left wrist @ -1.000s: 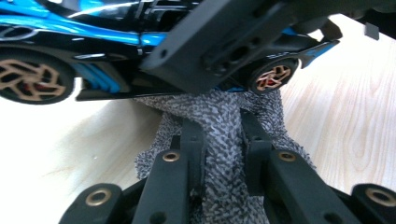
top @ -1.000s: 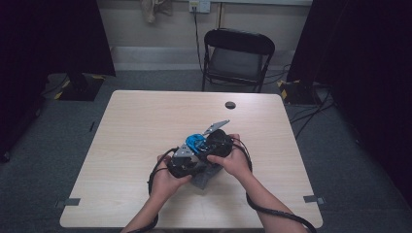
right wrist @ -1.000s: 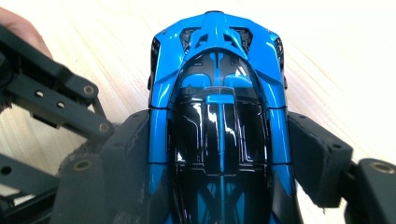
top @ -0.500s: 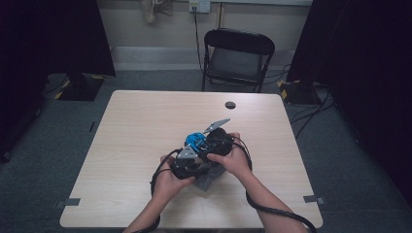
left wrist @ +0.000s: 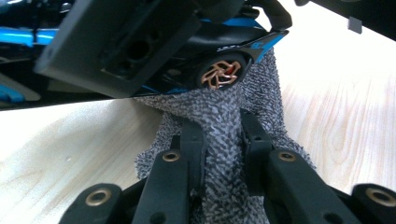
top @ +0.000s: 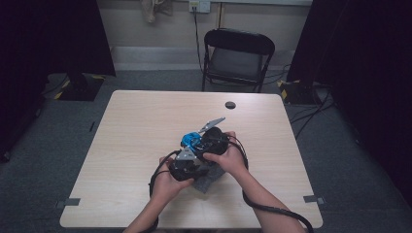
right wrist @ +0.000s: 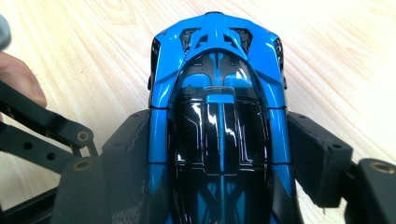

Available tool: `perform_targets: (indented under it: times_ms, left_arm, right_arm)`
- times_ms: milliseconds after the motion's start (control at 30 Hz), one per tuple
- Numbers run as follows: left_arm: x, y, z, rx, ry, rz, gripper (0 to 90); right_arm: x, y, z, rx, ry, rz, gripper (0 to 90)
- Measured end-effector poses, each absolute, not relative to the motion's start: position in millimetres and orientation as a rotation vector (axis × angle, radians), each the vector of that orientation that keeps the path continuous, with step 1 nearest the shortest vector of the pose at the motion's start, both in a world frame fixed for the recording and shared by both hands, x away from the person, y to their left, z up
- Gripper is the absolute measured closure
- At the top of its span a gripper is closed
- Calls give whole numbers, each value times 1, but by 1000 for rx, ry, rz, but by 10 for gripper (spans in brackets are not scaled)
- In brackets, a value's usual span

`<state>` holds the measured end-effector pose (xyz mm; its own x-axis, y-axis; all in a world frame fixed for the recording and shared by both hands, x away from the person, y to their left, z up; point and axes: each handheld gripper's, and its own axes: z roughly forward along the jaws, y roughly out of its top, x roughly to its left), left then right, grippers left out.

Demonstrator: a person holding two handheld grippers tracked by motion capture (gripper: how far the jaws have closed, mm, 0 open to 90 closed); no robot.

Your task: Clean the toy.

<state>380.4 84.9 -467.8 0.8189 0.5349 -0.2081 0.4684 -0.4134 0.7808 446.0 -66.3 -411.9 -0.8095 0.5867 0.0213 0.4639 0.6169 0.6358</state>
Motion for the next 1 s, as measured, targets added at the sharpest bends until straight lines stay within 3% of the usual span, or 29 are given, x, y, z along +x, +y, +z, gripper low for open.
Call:
perform_targets:
  times_ms: [1000]
  left_arm:
    - [372, 75, -462, 2065, 670, 57, 756]
  right_arm:
    - [455, -56, -407, 881, 2661, 967, 288]
